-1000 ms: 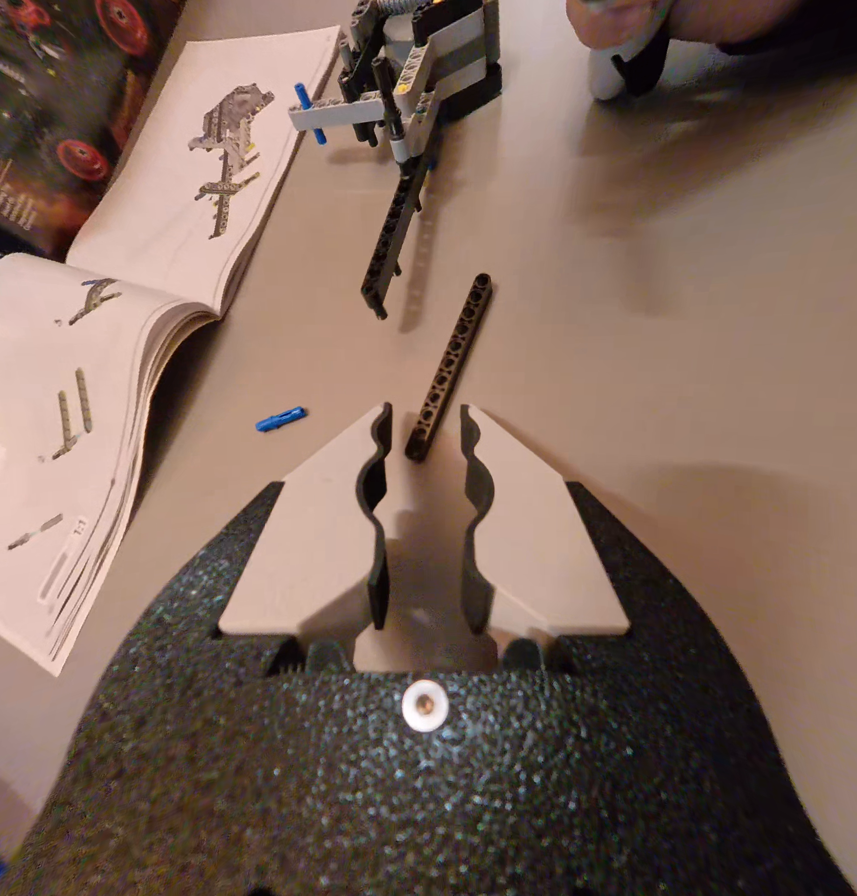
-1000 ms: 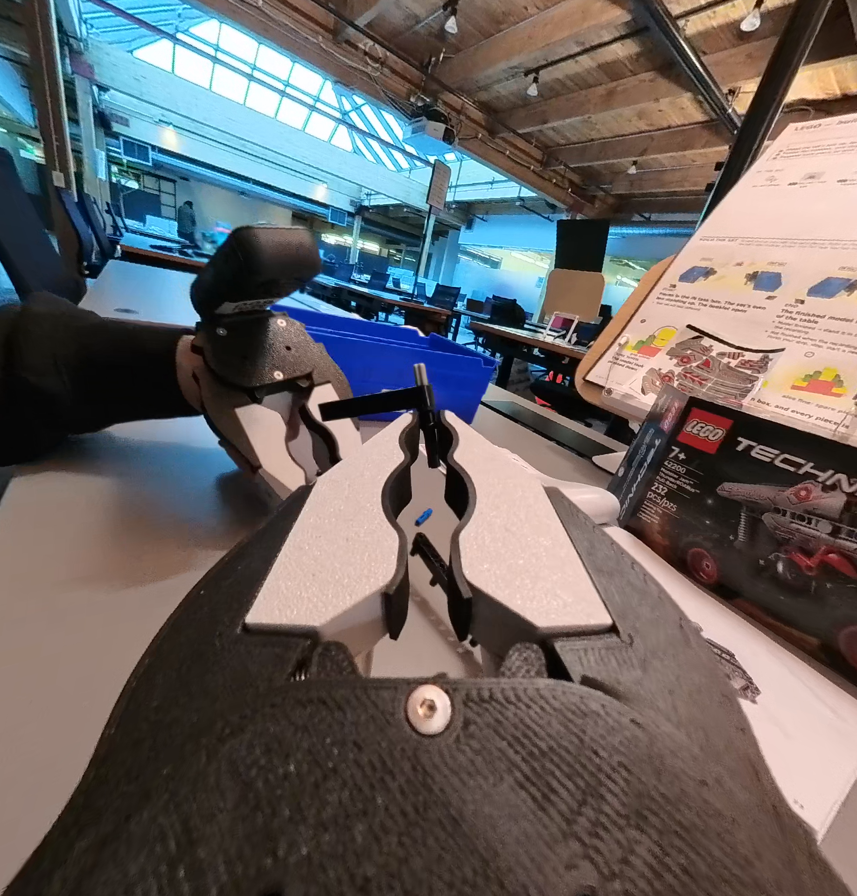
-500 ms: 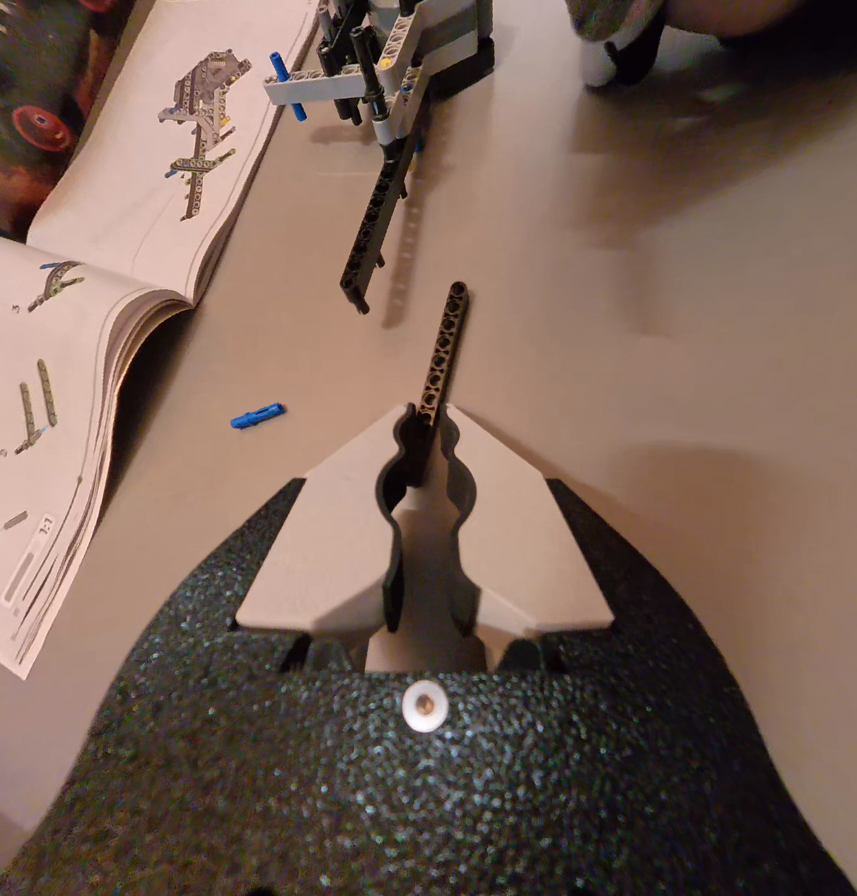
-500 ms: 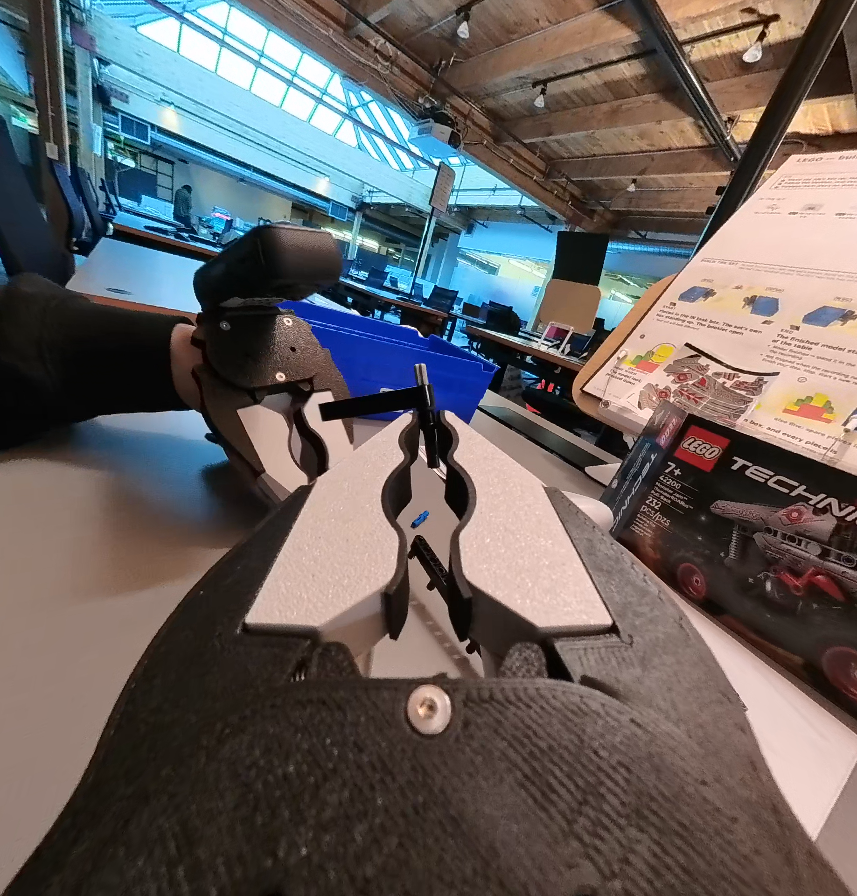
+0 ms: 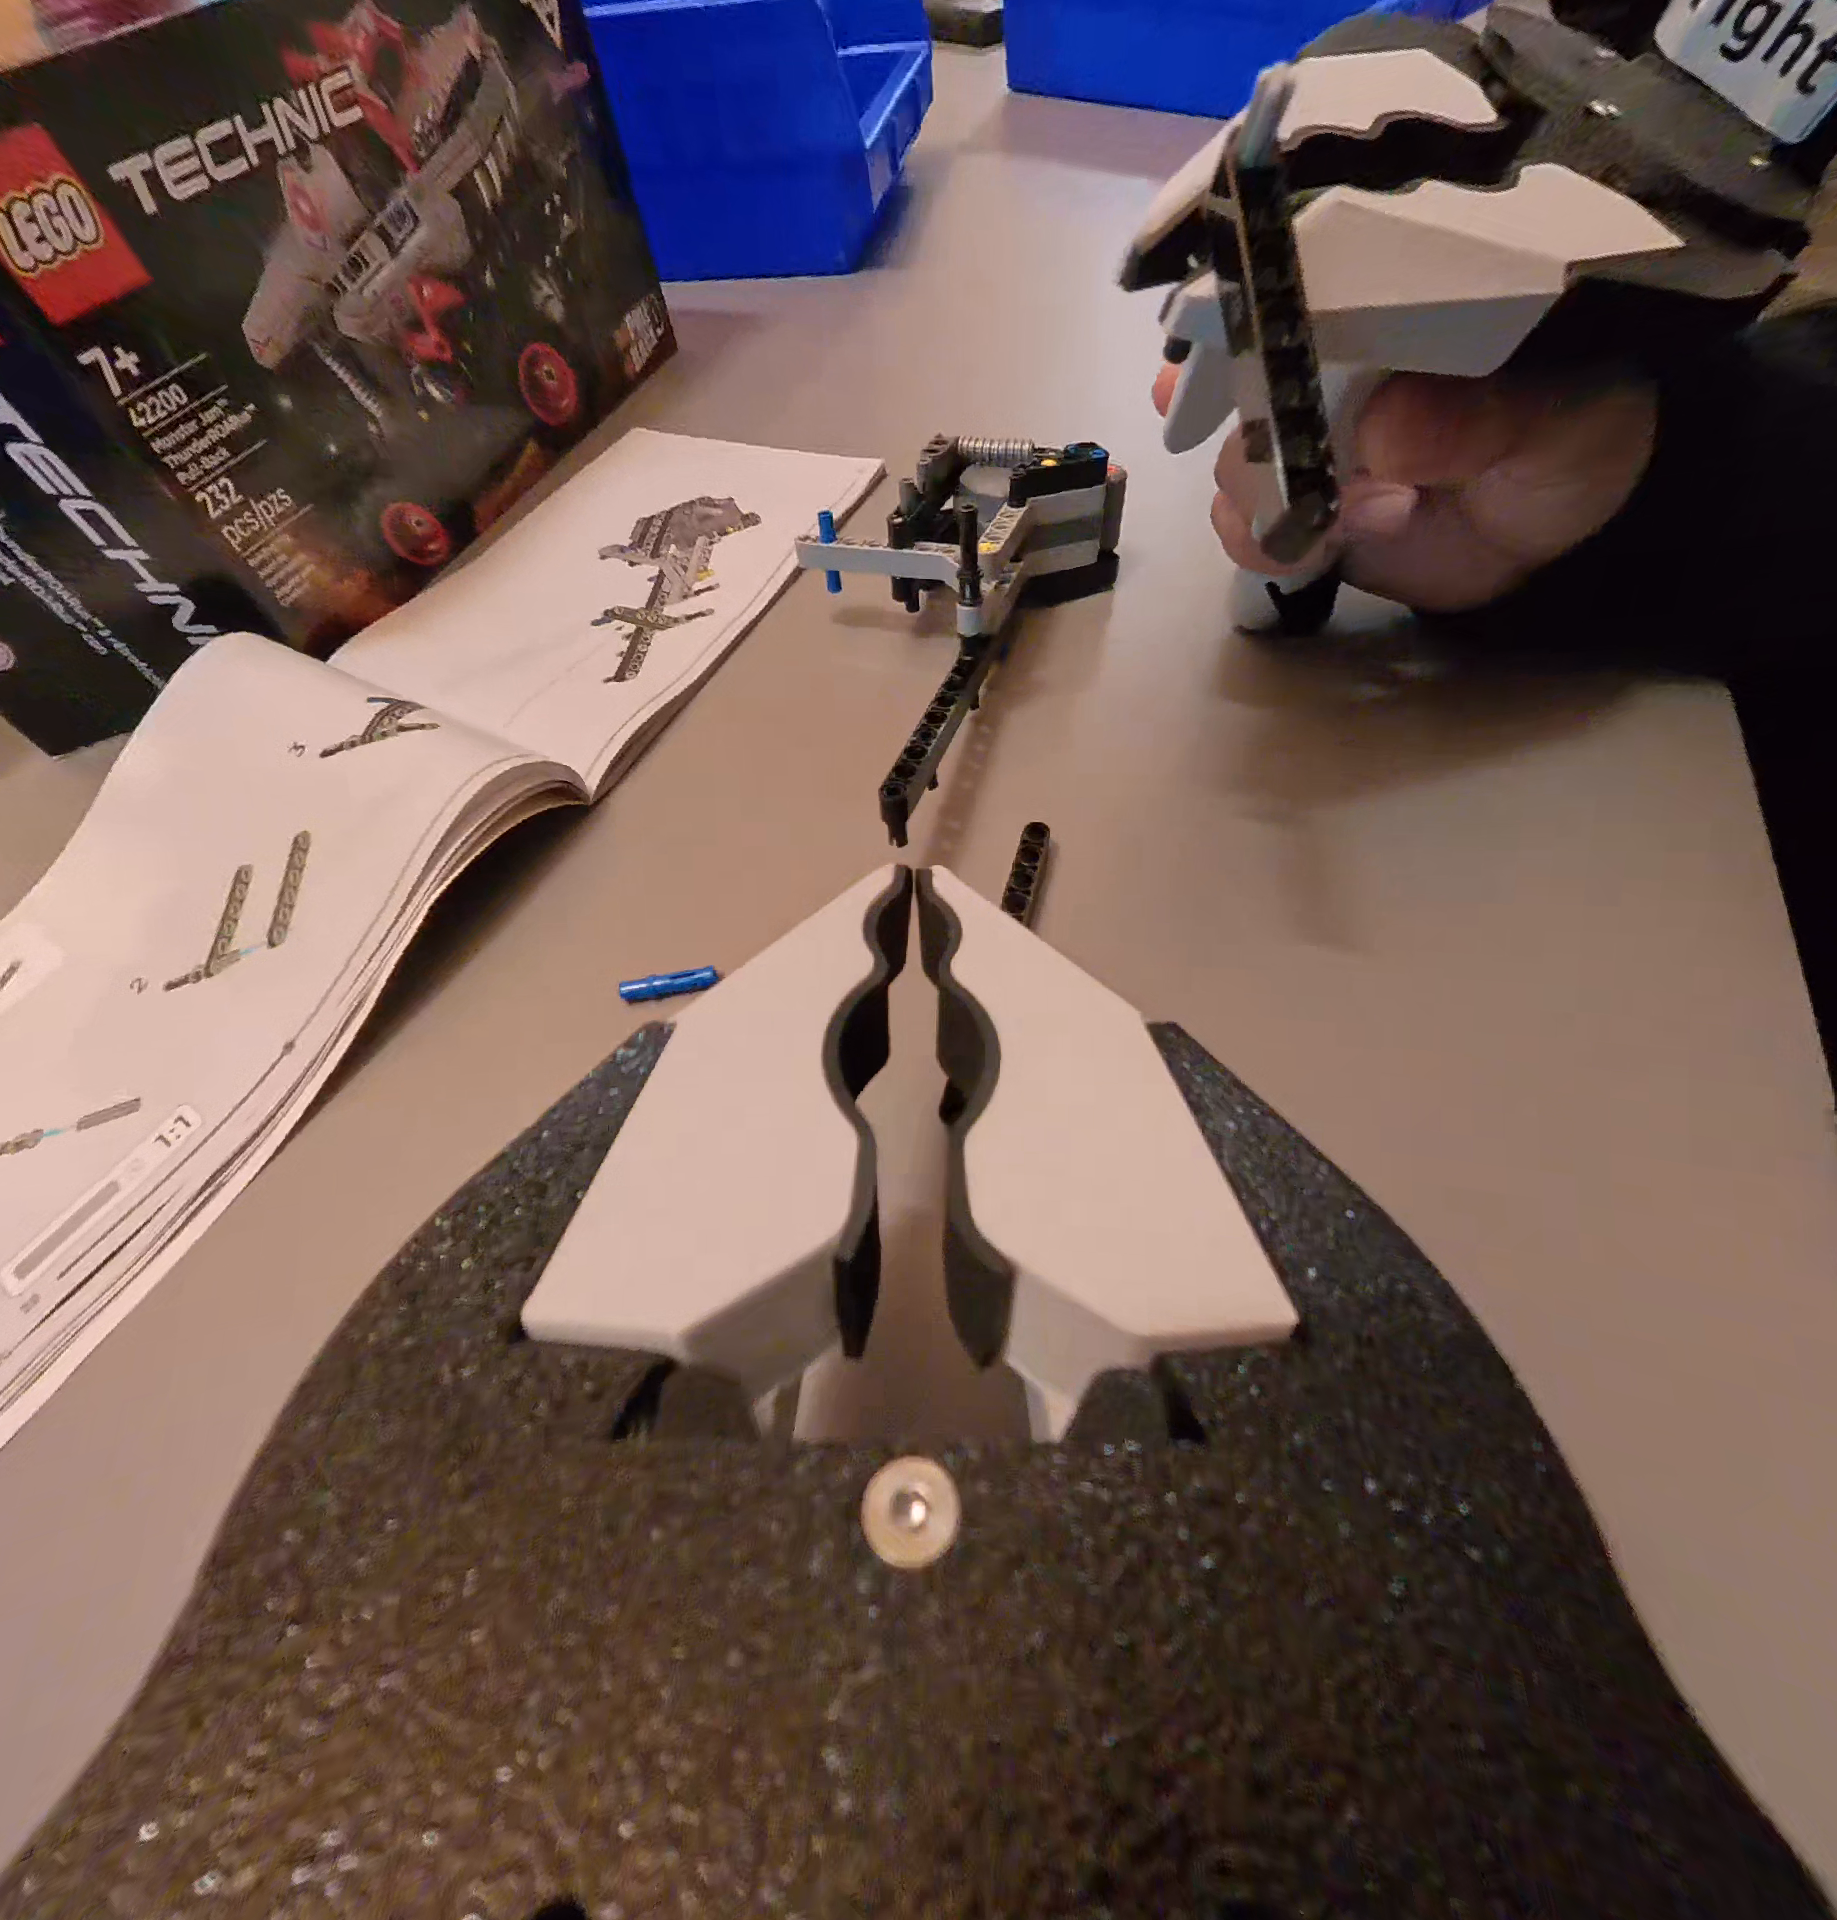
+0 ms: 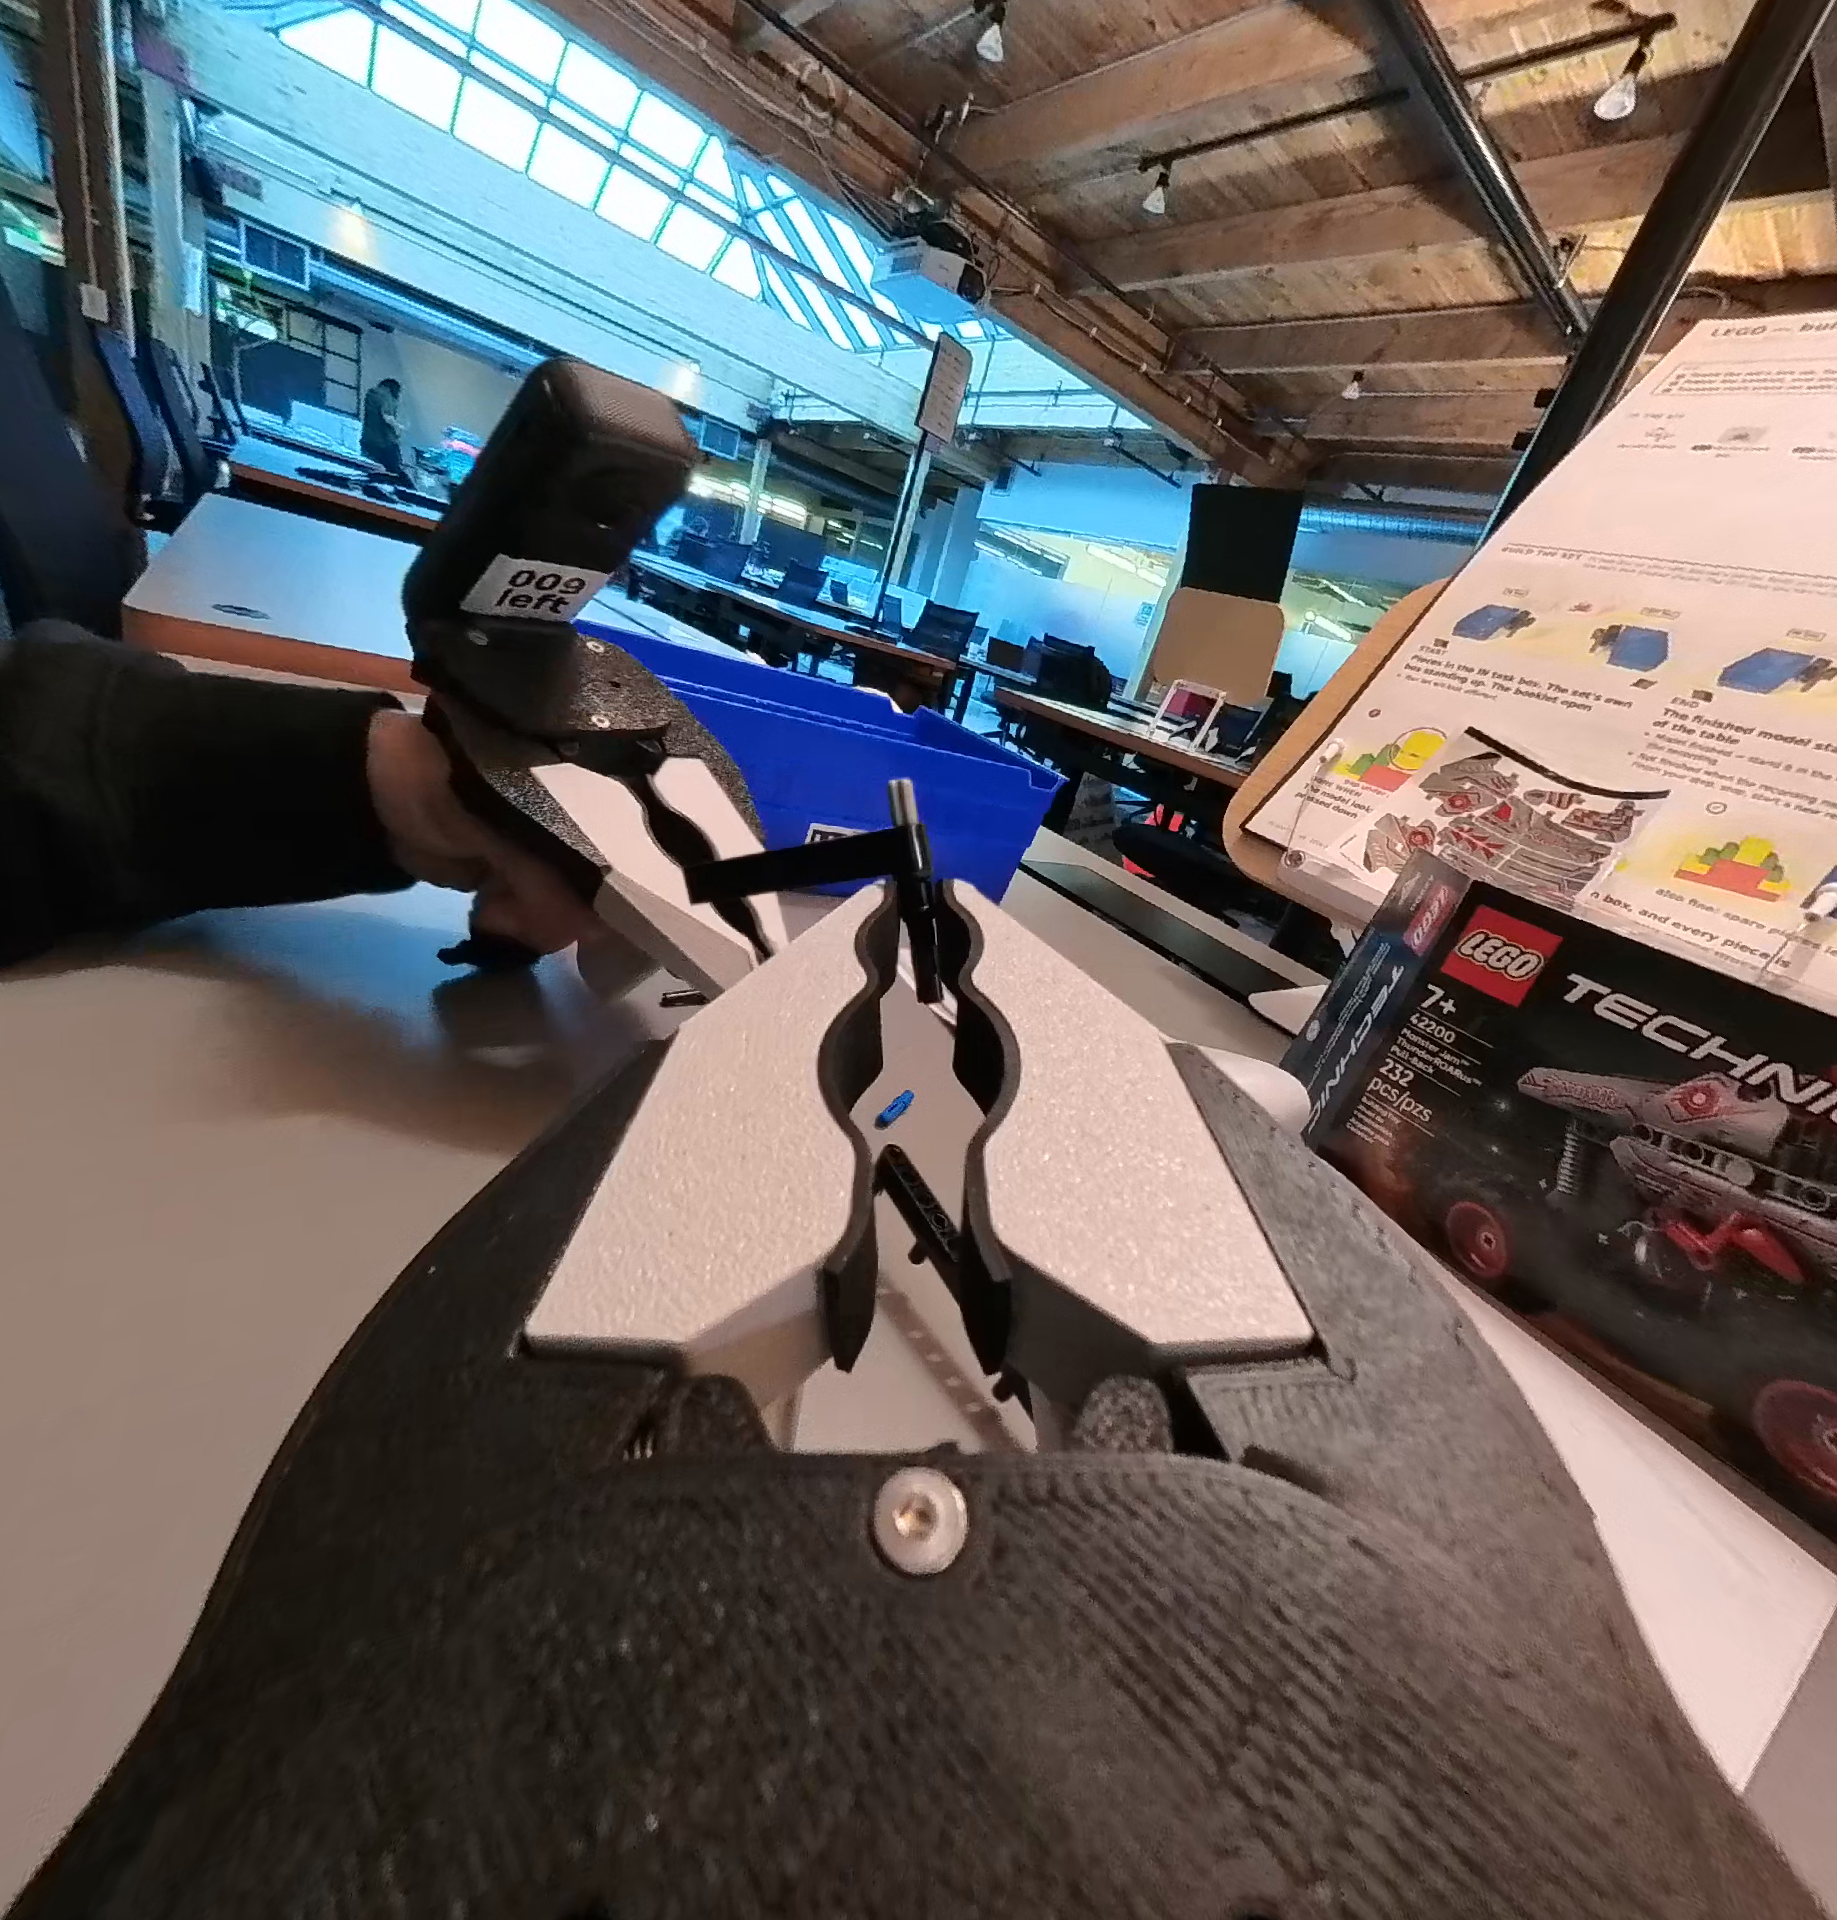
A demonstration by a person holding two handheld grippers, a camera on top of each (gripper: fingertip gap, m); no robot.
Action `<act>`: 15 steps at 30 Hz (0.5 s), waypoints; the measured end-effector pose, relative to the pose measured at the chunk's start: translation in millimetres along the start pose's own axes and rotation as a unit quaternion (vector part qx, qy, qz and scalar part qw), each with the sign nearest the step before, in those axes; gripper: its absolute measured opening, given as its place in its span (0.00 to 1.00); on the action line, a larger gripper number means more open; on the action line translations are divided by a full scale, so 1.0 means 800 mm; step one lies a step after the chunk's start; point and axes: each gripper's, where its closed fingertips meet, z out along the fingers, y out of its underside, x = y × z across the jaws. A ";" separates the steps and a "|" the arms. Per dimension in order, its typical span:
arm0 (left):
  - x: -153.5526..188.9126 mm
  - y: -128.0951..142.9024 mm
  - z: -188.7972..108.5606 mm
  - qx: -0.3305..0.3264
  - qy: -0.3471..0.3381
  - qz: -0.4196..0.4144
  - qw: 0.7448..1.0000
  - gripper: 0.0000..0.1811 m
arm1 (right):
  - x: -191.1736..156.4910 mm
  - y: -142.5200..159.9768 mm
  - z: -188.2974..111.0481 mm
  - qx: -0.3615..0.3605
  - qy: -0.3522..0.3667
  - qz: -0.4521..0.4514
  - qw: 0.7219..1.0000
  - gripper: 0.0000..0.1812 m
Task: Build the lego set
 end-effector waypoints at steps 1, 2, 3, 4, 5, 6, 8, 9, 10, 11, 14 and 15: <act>0.002 0.000 -0.001 0.001 0.002 0.004 1.000 0.00 | 0.001 -0.001 0.000 0.002 0.001 0.002 1.000 0.02; 0.004 0.000 -0.001 0.001 0.006 0.006 1.000 0.00 | 0.002 -0.001 -0.001 0.003 0.002 0.004 1.000 0.02; 0.005 0.000 -0.002 0.000 0.008 0.004 1.000 0.00 | 0.003 -0.001 -0.001 0.004 0.003 0.006 1.000 0.02; 0.005 0.001 -0.003 -0.002 0.008 0.001 1.000 0.00 | 0.004 -0.002 -0.002 0.005 0.005 0.009 1.000 0.02; 0.004 0.001 -0.004 -0.004 0.007 -0.001 1.000 0.00 | 0.006 -0.002 -0.002 0.008 0.007 0.012 1.000 0.02; 0.004 0.001 -0.005 -0.006 0.004 -0.003 1.000 0.00 | 0.007 -0.003 -0.003 0.010 0.008 0.015 1.000 0.02; 0.005 -0.004 -0.008 -0.005 0.002 -0.001 1.000 0.00 | 0.007 -0.002 -0.002 0.008 0.006 0.020 1.000 0.02; 0.006 -0.008 -0.009 -0.002 0.002 0.000 1.000 0.00 | 0.007 -0.002 -0.002 0.006 0.005 0.019 1.000 0.02; 0.008 -0.011 -0.010 0.000 0.003 0.000 1.000 0.00 | 0.006 -0.001 -0.001 0.005 0.004 0.017 1.000 0.02; 0.009 -0.014 -0.011 0.002 0.003 -0.002 1.000 0.00 | 0.005 -0.001 -0.001 0.004 0.003 0.013 1.000 0.02; 0.011 -0.026 -0.018 0.009 0.002 -0.009 1.000 0.00 | 0.001 -0.001 0.000 0.003 0.000 0.004 1.000 0.02; 0.010 -0.032 -0.024 0.014 -0.001 -0.011 1.000 0.00 | 0.001 -0.001 -0.001 0.004 -0.001 0.003 1.000 0.02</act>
